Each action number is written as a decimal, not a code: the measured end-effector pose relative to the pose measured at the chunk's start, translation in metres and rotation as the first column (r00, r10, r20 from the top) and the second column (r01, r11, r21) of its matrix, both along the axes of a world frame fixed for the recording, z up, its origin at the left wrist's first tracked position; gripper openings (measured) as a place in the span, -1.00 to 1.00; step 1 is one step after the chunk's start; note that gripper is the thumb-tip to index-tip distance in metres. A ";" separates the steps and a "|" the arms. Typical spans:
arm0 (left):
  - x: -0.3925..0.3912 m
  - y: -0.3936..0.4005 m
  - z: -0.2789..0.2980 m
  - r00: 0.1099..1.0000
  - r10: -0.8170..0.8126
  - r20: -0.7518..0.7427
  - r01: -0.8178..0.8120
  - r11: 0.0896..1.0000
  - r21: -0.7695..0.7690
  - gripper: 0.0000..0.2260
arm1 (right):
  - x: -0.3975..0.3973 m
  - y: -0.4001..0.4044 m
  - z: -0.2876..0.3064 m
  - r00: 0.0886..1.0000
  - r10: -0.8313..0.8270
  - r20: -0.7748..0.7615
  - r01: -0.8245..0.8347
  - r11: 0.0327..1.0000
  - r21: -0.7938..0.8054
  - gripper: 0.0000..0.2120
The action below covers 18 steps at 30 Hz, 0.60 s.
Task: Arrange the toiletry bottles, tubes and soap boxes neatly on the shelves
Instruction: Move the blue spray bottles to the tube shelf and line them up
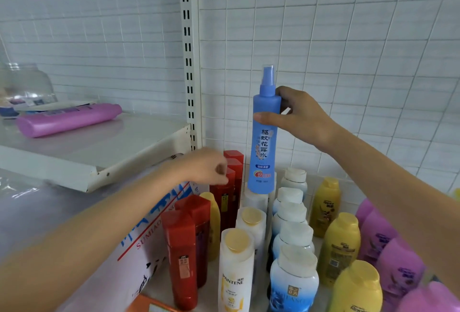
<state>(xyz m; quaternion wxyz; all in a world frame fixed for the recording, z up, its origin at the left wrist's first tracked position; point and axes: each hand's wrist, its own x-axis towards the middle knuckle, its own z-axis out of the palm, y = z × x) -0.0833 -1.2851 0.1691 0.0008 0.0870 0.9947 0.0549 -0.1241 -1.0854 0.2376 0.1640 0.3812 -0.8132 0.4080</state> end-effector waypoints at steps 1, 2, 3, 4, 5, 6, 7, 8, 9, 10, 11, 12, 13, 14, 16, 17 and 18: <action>-0.004 -0.001 -0.006 0.996 0.017 0.088 -0.012 0.998 -0.056 -0.88 | 0.000 0.000 -0.001 1.000 -0.001 -0.003 0.001 1.000 0.008 -0.71; -0.007 -0.002 -0.010 0.986 0.033 0.162 -0.018 0.996 -0.092 -0.89 | 0.001 -0.001 -0.001 1.000 0.001 -0.005 -0.001 1.000 0.015 -0.70; -0.010 -0.003 -0.015 0.974 0.049 0.221 -0.021 0.992 -0.124 -0.88 | 0.002 -0.001 -0.002 1.000 0.005 -0.007 -0.005 1.000 0.021 -0.68; -0.012 -0.004 -0.018 0.963 0.054 0.263 -0.012 0.987 -0.160 -0.85 | 0.002 -0.002 -0.003 1.000 0.009 -0.011 -0.008 1.000 0.028 -0.66; -0.013 -0.004 -0.019 0.951 0.060 0.303 0.000 0.981 -0.193 -0.80 | 0.003 -0.002 -0.004 1.000 0.011 -0.017 -0.010 0.999 0.036 -0.65; -0.015 -0.004 -0.021 0.940 0.064 0.335 0.009 0.977 -0.212 -0.75 | 0.004 -0.003 -0.005 1.000 0.012 -0.022 -0.011 0.999 0.044 -0.64; -0.016 -0.004 -0.022 0.930 0.064 0.361 0.016 0.977 -0.214 -0.73 | 0.004 -0.003 -0.006 1.000 0.014 -0.025 -0.013 0.999 0.050 -0.64; -0.017 -0.003 -0.022 0.926 0.057 0.372 0.025 0.977 -0.210 -0.72 | 0.004 -0.003 -0.006 1.000 0.015 -0.027 -0.013 0.998 0.055 -0.64; -0.016 -0.003 -0.021 0.929 0.049 0.366 0.032 0.977 -0.212 -0.73 | 0.005 -0.003 -0.007 1.000 0.013 -0.029 -0.011 0.998 0.061 -0.64; -0.016 -0.003 -0.020 0.938 0.040 0.343 0.036 0.976 -0.214 -0.74 | 0.005 -0.003 -0.007 0.999 0.009 -0.032 -0.007 0.998 0.067 -0.64; -0.017 -0.003 -0.020 0.950 0.029 0.311 0.042 0.975 -0.217 -0.76 | 0.006 -0.003 -0.007 0.999 0.002 -0.038 0.000 0.997 0.072 -0.64; -0.017 -0.004 -0.020 0.960 0.020 0.280 0.045 0.974 -0.224 -0.78 | 0.006 -0.003 -0.007 0.999 -0.005 -0.044 0.008 0.997 0.073 -0.64; -0.017 -0.005 -0.020 0.968 0.011 0.252 0.050 0.971 -0.234 -0.78 | 0.006 -0.003 -0.007 0.999 -0.010 -0.047 0.014 0.997 0.071 -0.64; -0.016 -0.005 -0.020 0.972 0.004 0.234 0.054 0.969 -0.241 -0.78 | 0.006 -0.002 -0.007 0.999 -0.014 -0.047 0.017 0.997 0.069 -0.63; -0.013 -0.007 -0.019 0.977 -0.003 0.212 0.055 0.969 -0.242 -0.77 | 0.006 -0.001 -0.006 0.999 -0.018 -0.042 0.021 0.997 0.070 -0.64; -0.010 -0.009 -0.017 0.980 -0.003 0.199 0.051 0.971 -0.234 -0.76 | 0.007 0.000 -0.006 0.999 -0.022 -0.041 0.025 0.997 0.069 -0.64; -0.007 -0.011 -0.013 0.983 0.003 0.185 0.037 0.977 -0.208 -0.76 | 0.007 0.002 -0.005 0.999 -0.029 -0.040 0.031 0.997 0.067 -0.64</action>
